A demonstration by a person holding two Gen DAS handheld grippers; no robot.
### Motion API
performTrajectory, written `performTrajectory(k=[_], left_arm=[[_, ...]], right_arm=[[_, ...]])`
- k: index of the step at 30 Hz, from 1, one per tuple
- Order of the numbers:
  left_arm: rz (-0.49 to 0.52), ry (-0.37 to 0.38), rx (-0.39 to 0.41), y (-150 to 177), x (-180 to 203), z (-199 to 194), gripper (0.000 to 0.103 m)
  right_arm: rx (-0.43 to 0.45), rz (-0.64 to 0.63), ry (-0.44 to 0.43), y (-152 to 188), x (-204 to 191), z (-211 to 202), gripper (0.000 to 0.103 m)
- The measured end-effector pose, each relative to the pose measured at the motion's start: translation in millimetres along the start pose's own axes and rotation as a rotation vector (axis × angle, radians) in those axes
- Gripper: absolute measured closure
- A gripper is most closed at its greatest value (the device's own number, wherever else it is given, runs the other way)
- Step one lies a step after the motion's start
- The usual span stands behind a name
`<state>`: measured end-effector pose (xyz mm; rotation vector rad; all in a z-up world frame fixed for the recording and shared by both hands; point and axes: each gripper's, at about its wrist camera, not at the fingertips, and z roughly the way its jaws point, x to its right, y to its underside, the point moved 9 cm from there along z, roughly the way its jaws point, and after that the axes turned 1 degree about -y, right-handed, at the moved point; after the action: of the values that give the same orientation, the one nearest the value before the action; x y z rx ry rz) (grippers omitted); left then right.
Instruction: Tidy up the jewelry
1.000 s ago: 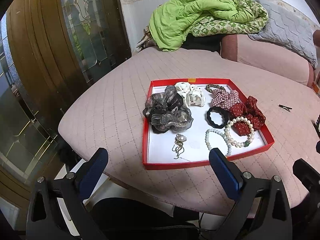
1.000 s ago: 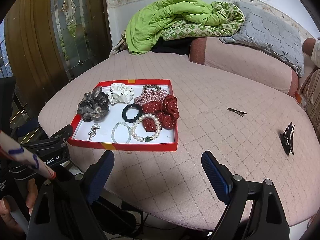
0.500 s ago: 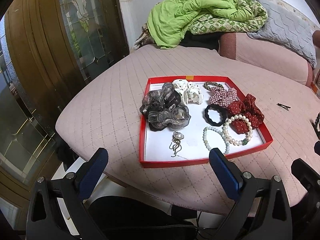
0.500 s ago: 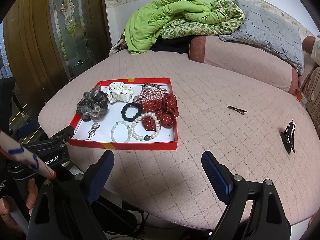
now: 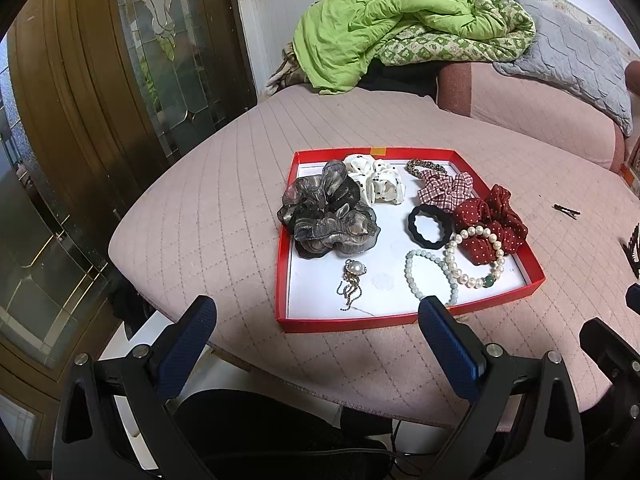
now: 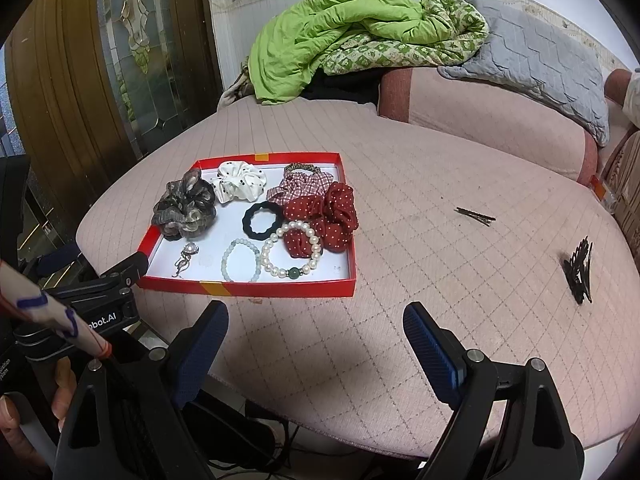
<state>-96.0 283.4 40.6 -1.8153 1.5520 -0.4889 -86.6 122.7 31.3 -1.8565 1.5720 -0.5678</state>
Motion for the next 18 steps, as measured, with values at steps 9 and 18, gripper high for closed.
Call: performTrajectory(k=[9,18], left_arm=[[-0.001,0.004,-0.007,0.3,-1.8,2.3,0.003],[-0.003,-0.001,-0.014,2.1,-3.5,4.7,0.003]], right_arm=[[-0.002,0.001,-0.001,0.5,-0.4,0.6,0.011],[-0.002,0.001,-0.002,0.5,0.2,0.6,0.011]])
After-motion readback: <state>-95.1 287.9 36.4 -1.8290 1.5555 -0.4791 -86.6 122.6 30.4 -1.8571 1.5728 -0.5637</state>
